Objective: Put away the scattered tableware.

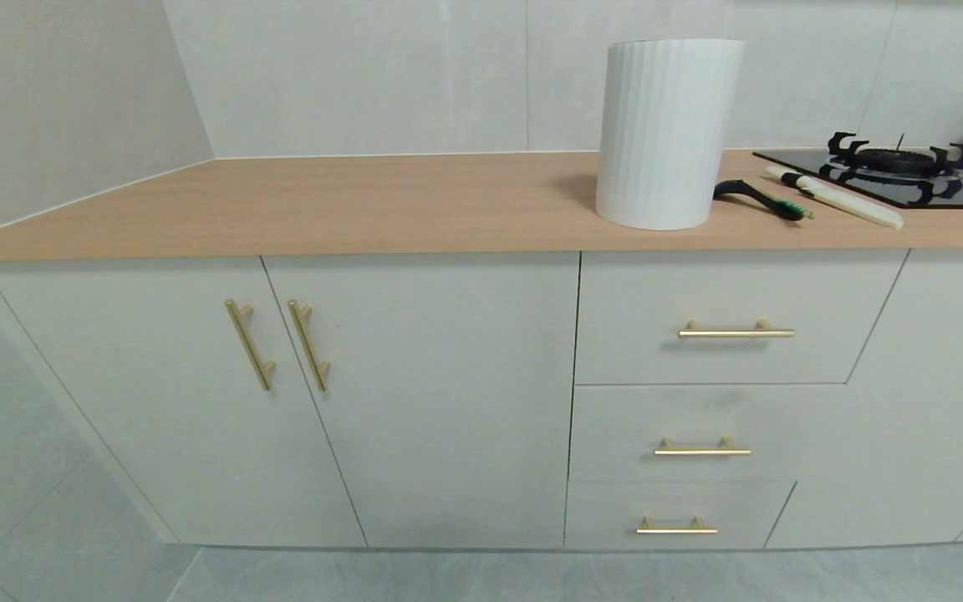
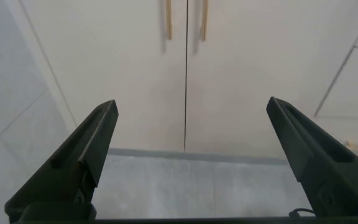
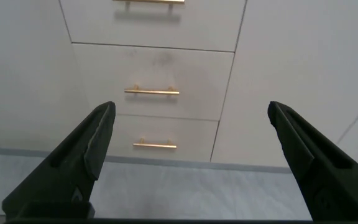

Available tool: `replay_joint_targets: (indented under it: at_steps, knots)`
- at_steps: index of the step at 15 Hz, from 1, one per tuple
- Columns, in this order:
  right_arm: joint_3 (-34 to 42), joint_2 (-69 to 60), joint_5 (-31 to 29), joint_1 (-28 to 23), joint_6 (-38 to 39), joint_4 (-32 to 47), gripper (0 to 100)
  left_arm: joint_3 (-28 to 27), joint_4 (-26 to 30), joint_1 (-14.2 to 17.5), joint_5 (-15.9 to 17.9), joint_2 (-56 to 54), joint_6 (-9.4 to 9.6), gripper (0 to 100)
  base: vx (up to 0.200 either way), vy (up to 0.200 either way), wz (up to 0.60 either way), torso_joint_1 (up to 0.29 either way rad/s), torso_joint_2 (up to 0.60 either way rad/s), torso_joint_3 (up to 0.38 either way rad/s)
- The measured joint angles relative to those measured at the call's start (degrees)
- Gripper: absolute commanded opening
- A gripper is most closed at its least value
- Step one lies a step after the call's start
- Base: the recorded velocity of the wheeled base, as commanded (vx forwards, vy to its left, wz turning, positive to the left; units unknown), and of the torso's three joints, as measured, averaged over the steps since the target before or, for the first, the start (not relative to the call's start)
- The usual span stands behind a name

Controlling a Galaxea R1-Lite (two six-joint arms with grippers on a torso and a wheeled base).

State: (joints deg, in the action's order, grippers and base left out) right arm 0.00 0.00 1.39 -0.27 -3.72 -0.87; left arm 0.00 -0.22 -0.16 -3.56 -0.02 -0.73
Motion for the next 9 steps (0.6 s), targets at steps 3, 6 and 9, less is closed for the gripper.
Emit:
replay_joint_targets:
  at_steps: [3, 6, 9]
  knots:
    - [0.00, 0.00, -0.02, 0.00, -0.11, 0.05, 100, 0.00, -0.02, -0.02, -0.02, 0.00, -0.02, 100, 0.000, 0.000, 0.00, 0.000, 0.00, 0.000]
    - [0.00, 0.00, 0.00, 0.00, -0.13, 0.00, 100, 0.00, -0.02, -0.02, 0.00, 0.00, -0.02, 100, 0.000, 0.000, 0.00, 0.000, 0.00, 0.000]
    - [-0.27, 0.05, 0.46, 0.02, 0.44, -0.30, 100, 0.00, -0.02, -0.02, -0.02, 0.00, -0.02, 100, 0.000, 0.000, 0.00, 0.000, 0.00, 0.000]
